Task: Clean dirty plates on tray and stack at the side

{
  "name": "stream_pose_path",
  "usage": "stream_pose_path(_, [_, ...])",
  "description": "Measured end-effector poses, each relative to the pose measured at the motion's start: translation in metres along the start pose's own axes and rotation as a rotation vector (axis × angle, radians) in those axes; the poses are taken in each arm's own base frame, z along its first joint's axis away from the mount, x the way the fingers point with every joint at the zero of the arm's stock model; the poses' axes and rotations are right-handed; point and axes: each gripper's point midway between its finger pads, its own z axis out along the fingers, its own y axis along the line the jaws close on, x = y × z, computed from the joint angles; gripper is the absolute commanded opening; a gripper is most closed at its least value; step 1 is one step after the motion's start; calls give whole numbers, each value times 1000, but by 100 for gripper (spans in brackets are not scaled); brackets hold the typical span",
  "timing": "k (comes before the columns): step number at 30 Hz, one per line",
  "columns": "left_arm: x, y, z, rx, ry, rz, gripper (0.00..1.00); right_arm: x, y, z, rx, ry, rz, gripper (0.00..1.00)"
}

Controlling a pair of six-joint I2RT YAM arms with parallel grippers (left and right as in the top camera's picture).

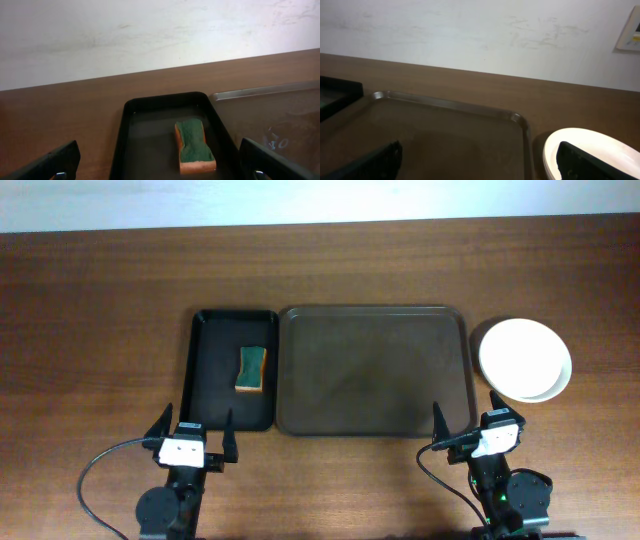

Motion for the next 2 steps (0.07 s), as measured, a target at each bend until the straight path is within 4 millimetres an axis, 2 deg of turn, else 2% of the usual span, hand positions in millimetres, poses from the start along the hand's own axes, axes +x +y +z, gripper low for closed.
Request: stream_pose_path(2, [0, 0, 0, 0, 0, 0, 100, 0, 0, 0, 0, 0, 0, 99])
